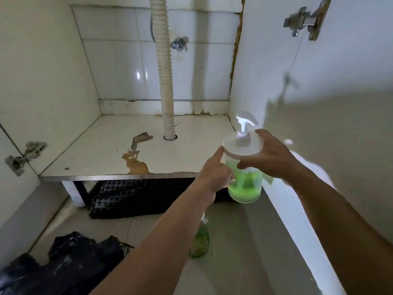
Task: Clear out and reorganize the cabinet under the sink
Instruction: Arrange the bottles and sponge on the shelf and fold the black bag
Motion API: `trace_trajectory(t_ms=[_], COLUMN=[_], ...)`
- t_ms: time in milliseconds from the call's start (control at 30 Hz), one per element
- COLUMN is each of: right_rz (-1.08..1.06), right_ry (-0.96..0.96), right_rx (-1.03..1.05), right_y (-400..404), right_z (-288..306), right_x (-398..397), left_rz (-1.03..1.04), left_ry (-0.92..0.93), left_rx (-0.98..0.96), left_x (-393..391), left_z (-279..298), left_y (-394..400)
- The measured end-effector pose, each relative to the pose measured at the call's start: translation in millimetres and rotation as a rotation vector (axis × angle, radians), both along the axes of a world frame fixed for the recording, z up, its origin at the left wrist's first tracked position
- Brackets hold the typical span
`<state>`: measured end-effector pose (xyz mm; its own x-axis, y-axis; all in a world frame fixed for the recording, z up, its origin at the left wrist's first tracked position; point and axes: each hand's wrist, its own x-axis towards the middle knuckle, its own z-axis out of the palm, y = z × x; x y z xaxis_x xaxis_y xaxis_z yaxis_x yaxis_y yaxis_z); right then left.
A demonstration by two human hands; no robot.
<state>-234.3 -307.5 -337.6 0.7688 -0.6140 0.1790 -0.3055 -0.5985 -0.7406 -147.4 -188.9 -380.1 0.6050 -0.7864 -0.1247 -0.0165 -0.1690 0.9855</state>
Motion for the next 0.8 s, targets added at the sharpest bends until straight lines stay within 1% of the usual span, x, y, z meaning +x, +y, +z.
trace_trajectory(t_ms=[67, 133, 233, 300, 433, 533, 567, 700, 800], right_rz=[-0.018, -0.023, -0.055, -0.072, -0.081, -0.086, -0.084, -0.111, -0.150], right_ry=[-0.083, -0.144, -0.243, -0.281, -0.278, -0.243, -0.222, -0.143, -0.063], right_rx=[0.005, 0.047, 0.129, 0.134, -0.006, -0.118, -0.144, -0.177, -0.211], right_y=[-6, -13, -27, -33, -50, -68, -74, -99, -117], right_z=[11, 9, -12, -27, -45, -52, -55, -56, -50], right_x=[12, 27, 48, 63, 99, 123, 130, 156, 174], left_rz=[-0.003, -0.006, 0.015, 0.033, 0.047, 0.110, 0.140, 0.225, 0.205], left_ry=[-0.049, -0.072, -0.118, -0.161, -0.264, -0.443, -0.470, -0.511, -0.534], left_rx=[-0.055, -0.105, -0.133, -0.114, -0.014, 0.033, 0.037, 0.091, 0.164], left_x=[17, 30, 44, 55, 83, 95, 98, 116, 137], left_z=[6, 4, -7, -20, -39, -47, -49, -55, -50], left_y=[-2, -9, -25, -35, -56, -80, -89, -126, -148])
